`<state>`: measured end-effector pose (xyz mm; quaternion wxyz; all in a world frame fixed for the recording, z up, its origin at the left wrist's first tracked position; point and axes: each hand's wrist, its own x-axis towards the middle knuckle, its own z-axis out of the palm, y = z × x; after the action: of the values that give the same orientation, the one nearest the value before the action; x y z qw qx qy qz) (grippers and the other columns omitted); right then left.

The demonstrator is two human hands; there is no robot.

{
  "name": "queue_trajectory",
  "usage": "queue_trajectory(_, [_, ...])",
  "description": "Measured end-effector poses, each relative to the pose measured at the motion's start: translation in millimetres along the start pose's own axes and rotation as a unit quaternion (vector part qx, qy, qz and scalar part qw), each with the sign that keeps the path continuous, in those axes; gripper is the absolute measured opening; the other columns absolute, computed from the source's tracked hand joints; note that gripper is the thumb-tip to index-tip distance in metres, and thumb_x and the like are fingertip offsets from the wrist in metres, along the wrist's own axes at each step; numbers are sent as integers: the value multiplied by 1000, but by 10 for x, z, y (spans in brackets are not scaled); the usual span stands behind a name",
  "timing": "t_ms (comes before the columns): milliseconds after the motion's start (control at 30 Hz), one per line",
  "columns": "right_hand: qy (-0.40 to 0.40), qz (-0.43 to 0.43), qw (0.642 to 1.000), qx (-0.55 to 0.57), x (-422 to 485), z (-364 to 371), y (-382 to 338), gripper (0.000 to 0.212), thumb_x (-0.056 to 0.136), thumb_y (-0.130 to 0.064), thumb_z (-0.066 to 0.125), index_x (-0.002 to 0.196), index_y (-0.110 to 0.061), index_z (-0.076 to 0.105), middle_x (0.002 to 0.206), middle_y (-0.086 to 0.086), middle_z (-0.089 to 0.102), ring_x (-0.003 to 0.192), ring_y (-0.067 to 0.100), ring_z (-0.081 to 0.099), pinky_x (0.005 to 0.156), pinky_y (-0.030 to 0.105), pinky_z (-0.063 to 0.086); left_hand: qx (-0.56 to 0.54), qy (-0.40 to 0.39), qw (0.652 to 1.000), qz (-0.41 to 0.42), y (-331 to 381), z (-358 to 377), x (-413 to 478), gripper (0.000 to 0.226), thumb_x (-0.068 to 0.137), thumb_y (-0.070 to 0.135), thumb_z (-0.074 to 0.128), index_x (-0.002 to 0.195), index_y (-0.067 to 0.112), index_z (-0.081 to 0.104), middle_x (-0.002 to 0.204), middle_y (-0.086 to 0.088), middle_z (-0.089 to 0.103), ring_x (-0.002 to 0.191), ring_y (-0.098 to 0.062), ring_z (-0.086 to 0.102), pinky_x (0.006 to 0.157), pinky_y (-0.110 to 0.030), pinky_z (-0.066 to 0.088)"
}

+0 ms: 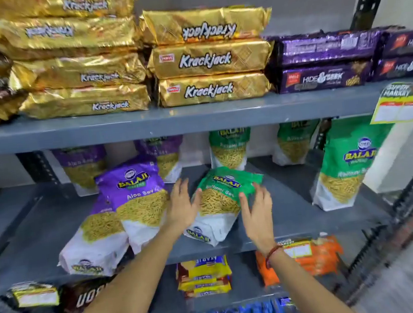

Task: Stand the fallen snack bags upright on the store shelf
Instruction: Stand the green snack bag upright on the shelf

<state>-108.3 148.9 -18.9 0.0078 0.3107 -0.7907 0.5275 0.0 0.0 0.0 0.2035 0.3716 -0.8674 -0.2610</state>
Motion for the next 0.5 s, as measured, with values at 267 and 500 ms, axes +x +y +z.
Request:
queue_trajectory(267, [-164,424,853,257,156,455,323,59,87,-57,50,122,-9,50,117,18,61,102,35,62,67,36,55,-40,-90,960,-260,-30,280,367,49,92,29,38,127,-4,45,134,-29,49,123,-40,47,97,-37,39])
queue_trajectory(500, [-153,417,864,238,218,512,467,65,77,-49,69,123,-7,50,128,15,60,118,35,56,104,50,44,-227,-82,911,-335,-101,436,282,56,87,35,56,128,-1,47,137,-19,49,123,-34,47,95,-31,36])
